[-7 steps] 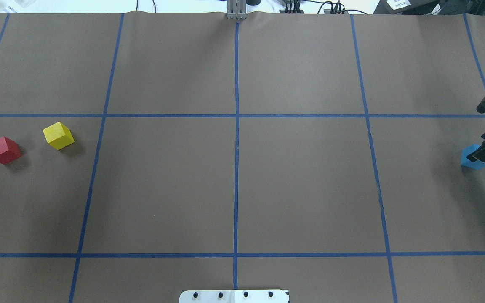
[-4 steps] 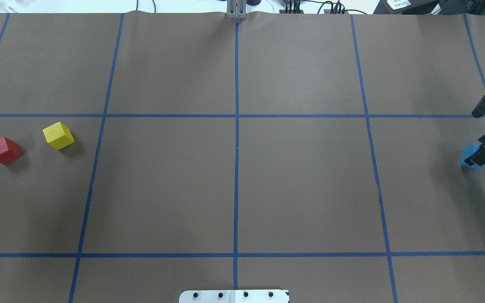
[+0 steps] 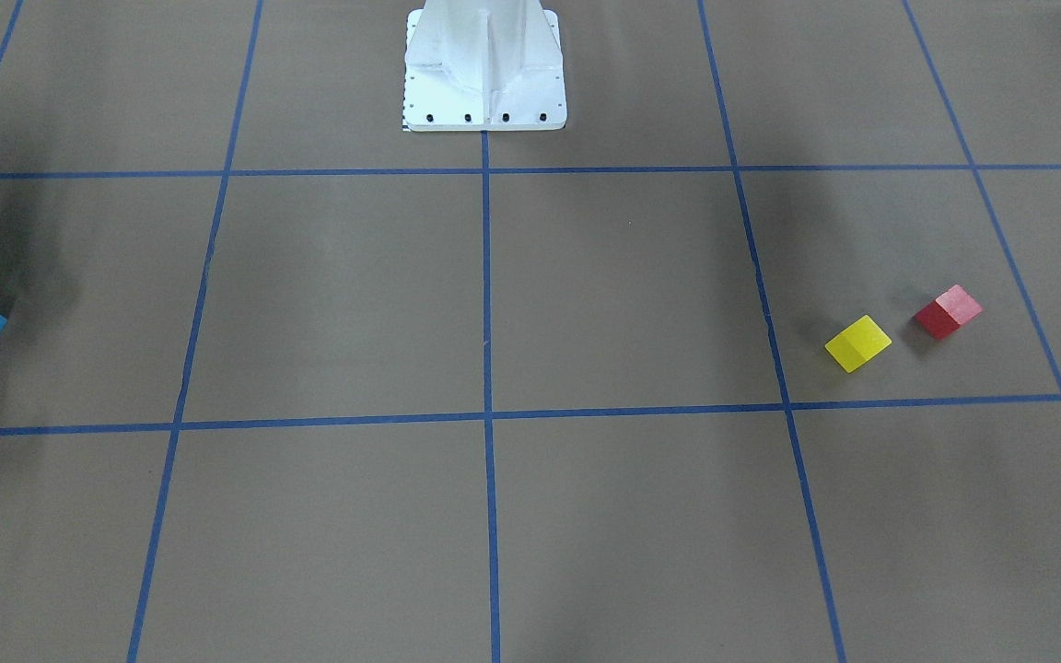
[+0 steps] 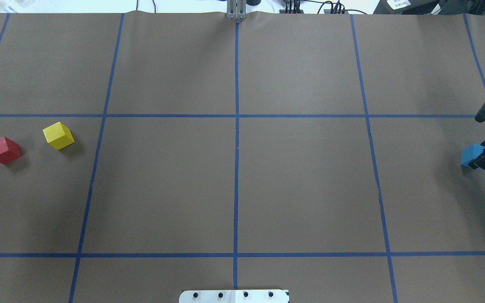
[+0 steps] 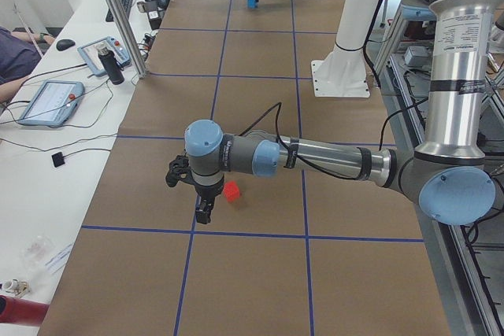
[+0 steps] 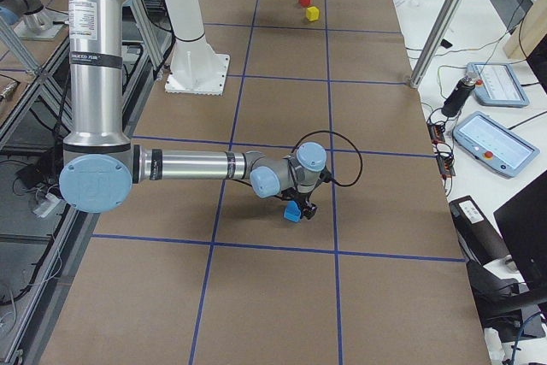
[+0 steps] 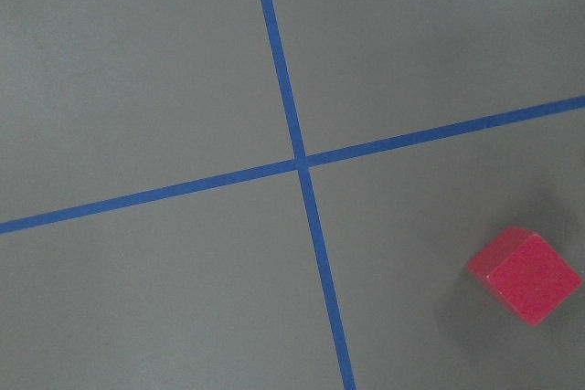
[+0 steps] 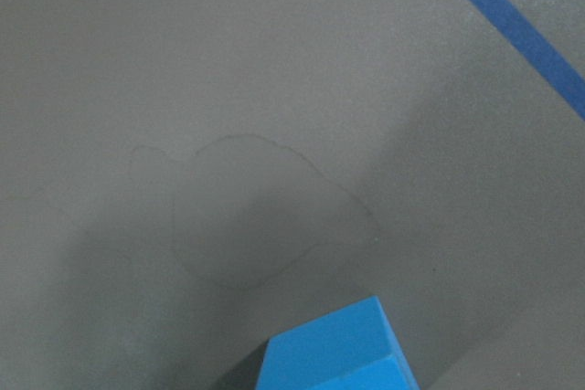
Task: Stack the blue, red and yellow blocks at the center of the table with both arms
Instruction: 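Lower the right gripper onto the blue cube and close it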
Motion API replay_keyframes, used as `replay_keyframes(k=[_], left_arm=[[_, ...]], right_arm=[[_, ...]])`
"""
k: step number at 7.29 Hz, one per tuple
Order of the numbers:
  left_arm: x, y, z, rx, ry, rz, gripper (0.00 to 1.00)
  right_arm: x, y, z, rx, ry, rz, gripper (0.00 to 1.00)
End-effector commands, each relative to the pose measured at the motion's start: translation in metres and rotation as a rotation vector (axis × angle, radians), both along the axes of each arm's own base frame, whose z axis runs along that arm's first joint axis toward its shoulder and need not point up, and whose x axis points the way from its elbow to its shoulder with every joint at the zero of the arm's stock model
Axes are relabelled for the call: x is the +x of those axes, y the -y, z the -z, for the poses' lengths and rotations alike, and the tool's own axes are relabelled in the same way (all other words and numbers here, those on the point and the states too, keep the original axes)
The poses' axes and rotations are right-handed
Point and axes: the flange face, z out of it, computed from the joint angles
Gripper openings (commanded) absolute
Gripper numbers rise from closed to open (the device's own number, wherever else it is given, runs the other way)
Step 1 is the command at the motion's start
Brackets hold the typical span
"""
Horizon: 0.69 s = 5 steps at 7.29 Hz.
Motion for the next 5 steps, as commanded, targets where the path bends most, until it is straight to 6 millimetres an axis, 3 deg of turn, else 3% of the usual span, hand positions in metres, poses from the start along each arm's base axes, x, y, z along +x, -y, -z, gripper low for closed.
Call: replay_keyframes(k=[1, 2, 3, 4, 5], left_arm=[[0.000, 0.000, 0.000, 0.000, 0.000, 0.000, 1.00], [0.000, 0.000, 0.001, 0.001, 0.000, 0.001, 1.00], [0.001, 0.000, 0.001, 0.001, 0.000, -0.001, 1.00], [0.000, 0.001, 0.001, 0.003, 0.000, 0.000, 1.00], [0.000, 0.001, 0.002, 0.004, 0.000, 0.001, 1.00]], right_arm=[[0.000, 0.001, -0.001, 0.004, -0.011, -0.002, 0.38], [-0.001, 0.003, 0.003, 0.003, -0.005, -0.001, 0.05], [0.007, 0.006, 0.008, -0.008, 0.015, -0.018, 0.00], [0.028, 0.015, 0.019, -0.052, 0.049, -0.058, 0.00], [0.040, 0.031, 0.057, -0.099, 0.069, -0.089, 0.00]])
